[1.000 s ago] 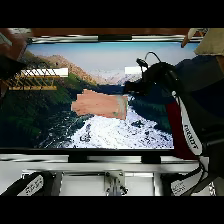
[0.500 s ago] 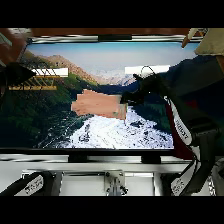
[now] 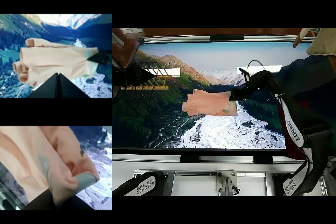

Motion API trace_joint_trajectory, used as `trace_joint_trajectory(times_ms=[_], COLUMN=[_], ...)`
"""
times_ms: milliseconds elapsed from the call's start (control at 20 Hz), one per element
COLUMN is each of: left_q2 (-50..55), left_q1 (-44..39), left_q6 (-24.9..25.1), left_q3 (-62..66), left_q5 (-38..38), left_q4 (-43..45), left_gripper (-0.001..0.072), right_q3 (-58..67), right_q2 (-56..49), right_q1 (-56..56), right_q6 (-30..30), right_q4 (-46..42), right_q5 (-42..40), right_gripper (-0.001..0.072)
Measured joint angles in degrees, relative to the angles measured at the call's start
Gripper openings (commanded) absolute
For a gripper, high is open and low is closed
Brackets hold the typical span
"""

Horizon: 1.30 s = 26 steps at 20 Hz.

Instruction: Fold the shirts.

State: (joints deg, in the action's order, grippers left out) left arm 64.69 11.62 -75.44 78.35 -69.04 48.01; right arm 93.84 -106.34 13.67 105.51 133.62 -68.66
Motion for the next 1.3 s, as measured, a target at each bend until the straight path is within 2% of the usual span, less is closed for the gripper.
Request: trace_joint_trajectory(times_ms=[150,450,600,750,950,1300], left_q2=[0.04,0.04,0.04,0.04,0.04,0.04], left_q1=[-0.20,-0.22,-0.22,-0.24,-0.24,-0.26], left_q6=[0.00,0.26,0.83,1.09,1.25,1.29], left_q3=[0.00,0.00,0.00,0.00,0.00,0.00], left_q5=[-0.02,-0.02,-0.07,-0.13,-0.44,-0.63], left_q4=[0.02,0.02,0.00,0.00,0.00,0.00], left_gripper=[0.0027,0.0028,0.0028,0.0027,0.0027,0.0027], right_q3=[6.12,20.22,23.06,24.15,24.61,22.23], right_q2=[4.90,14.36,18.60,20.98,21.99,21.53], right_q1=[-2.62,-10.95,-16.09,-21.35,-26.69,-30.01], right_q6=[-1.99,-14.69,-19.43,-21.59,-22.53,-23.45], right_q4=[1.07,4.52,5.07,5.31,3.85,-2.80], right_q5=[-3.04,-11.28,-13.20,-13.81,-11.61,-0.24], right_gripper=[0.0082,0.0081,0.0081,0.0081,0.0081,0.0082])
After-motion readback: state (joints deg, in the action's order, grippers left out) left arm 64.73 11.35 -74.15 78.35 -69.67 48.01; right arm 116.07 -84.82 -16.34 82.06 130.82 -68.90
